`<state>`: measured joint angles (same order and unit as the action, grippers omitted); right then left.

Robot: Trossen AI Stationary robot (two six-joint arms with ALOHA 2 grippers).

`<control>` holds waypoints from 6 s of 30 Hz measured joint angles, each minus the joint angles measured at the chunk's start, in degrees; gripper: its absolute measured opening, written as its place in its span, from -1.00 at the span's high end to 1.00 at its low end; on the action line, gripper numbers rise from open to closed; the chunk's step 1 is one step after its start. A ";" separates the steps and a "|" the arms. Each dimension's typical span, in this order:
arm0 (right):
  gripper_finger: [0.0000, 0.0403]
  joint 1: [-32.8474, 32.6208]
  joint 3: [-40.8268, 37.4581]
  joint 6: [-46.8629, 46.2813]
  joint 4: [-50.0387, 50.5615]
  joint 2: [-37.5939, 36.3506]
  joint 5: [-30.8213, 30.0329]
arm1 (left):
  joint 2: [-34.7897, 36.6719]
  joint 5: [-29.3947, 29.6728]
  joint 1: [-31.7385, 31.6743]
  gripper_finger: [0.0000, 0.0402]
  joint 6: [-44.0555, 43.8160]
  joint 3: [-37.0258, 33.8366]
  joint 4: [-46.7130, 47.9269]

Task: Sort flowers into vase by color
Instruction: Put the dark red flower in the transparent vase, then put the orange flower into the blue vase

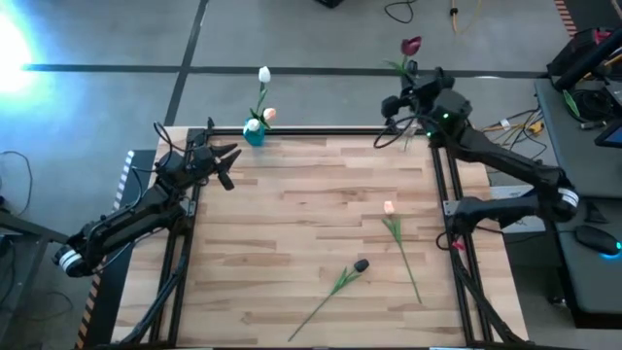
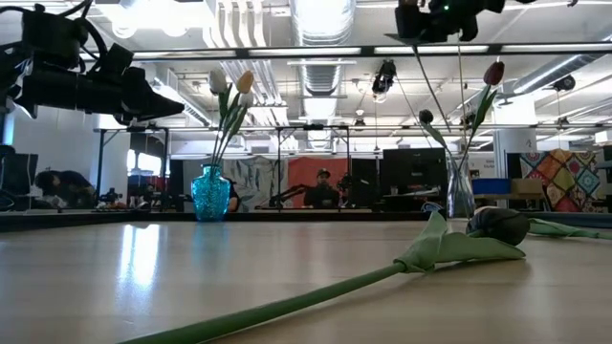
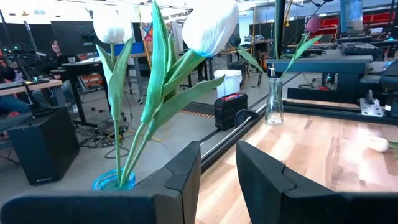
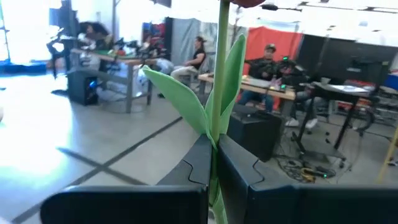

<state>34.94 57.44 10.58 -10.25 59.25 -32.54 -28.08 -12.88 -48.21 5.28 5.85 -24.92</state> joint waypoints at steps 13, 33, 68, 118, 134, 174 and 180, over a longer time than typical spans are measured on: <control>0.94 9.20 -2.13 -5.48 0.86 -0.26 7.23 | -0.08 0.00 0.00 0.57 -0.02 0.00 0.08; 0.94 5.08 -12.60 -7.01 -15.79 0.87 -7.82 | -0.13 -0.03 0.00 0.56 0.33 0.00 0.12; 0.61 4.09 -15.81 -3.95 -12.18 0.87 -12.69 | -0.13 -0.09 0.00 0.56 -0.26 0.00 0.11; 0.94 -21.79 -9.83 -18.92 30.84 -4.61 -8.12 | -1.20 -0.15 0.02 0.56 -0.44 0.00 0.96; 0.94 -23.43 6.42 -17.60 45.59 -1.12 -14.00 | -1.20 -0.15 0.02 0.56 -0.44 0.00 0.94; 0.30 -46.31 -15.95 -85.48 60.03 10.37 25.08 | -2.71 -1.67 0.02 0.56 -0.45 0.00 0.98; 0.21 -46.29 -17.48 -86.53 57.25 14.81 24.90 | -3.59 -1.68 0.02 0.56 -0.46 0.02 1.00</control>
<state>-11.35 39.97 -75.95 47.00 74.06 -7.64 -31.67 -14.57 -48.18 4.82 5.87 -23.92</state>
